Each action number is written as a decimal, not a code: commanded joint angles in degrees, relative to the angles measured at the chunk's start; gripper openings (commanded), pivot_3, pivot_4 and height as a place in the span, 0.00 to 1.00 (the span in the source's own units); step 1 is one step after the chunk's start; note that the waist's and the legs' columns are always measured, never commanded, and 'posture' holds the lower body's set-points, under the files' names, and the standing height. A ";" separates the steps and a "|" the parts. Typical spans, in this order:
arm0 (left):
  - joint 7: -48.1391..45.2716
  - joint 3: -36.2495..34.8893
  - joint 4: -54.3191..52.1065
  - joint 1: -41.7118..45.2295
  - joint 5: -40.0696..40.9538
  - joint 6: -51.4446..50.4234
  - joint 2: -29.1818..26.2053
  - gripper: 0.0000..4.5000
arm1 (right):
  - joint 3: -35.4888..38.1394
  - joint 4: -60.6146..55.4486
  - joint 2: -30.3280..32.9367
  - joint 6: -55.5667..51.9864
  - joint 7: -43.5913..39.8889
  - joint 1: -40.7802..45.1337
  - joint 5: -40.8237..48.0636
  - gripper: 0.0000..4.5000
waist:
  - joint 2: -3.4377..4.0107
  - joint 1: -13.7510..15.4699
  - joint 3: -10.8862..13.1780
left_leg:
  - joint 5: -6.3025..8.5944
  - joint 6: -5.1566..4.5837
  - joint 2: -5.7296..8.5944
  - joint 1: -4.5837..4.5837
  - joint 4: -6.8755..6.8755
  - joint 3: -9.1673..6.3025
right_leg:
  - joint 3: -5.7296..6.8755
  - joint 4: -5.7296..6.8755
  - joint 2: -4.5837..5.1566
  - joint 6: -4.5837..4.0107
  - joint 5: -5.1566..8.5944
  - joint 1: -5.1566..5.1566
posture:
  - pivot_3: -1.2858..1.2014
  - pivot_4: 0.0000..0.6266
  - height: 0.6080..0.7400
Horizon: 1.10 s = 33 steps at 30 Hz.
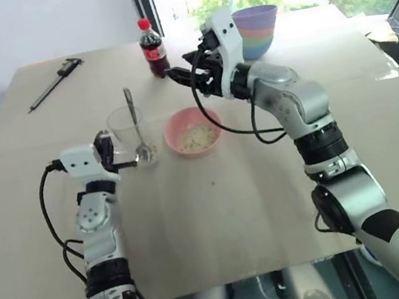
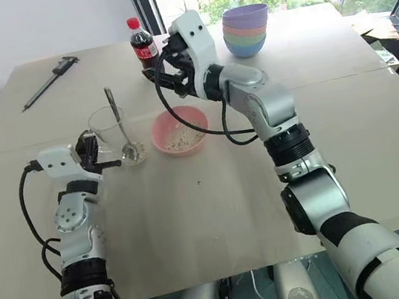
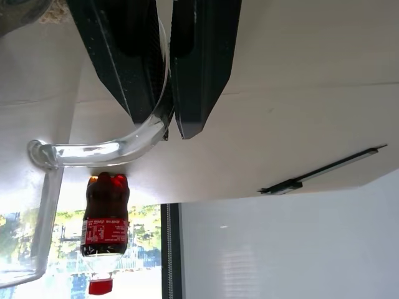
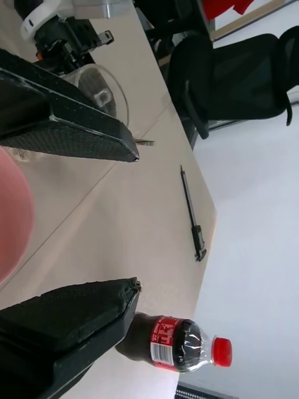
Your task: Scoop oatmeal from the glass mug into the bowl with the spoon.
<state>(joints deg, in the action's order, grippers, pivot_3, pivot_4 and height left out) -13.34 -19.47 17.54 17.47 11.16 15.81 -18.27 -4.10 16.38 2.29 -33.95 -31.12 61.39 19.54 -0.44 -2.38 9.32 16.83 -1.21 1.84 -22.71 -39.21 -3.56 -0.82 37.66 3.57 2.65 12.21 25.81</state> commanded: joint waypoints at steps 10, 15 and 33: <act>-2.18 0.46 1.69 0.05 1.05 4.59 0.47 0.08 | 1.42 -4.49 0.63 -1.97 0.95 -1.35 0.88 0.67 | 0.00 0.02 0.00 | 0.00 0.00 0.00 0.02 -0.01 0.00 | 0.00 0.03 0.00 0.00 0.00 0.00 | 0.52 0.24 1.00; -1.32 0.52 1.80 -0.12 -0.05 4.60 0.18 0.53 | 1.06 -4.95 0.65 -3.13 0.09 -1.53 1.43 0.67 | 0.00 0.02 0.00 | 0.00 0.00 -0.01 0.03 -0.01 0.00 | 0.00 0.04 0.00 0.00 0.00 0.00 | 0.52 0.24 1.00; -3.66 0.50 -19.58 -14.90 1.94 -4.74 -3.52 0.63 | 2.43 -14.03 3.97 -11.49 -1.57 -8.09 6.26 0.67 | 0.00 0.05 -0.01 | 0.00 -0.01 -0.05 0.05 0.00 0.02 | -0.06 0.03 0.07 0.00 0.00 -0.01 | 0.52 0.24 1.00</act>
<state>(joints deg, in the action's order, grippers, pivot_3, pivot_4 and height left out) -16.47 -17.98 2.00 3.42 12.03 11.85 -20.85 -3.38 5.23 5.96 -44.93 -32.48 53.13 24.17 -0.44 -2.33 9.31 16.83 -1.23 1.79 -22.67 -39.21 -3.54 -0.88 37.68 3.65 2.64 12.21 25.79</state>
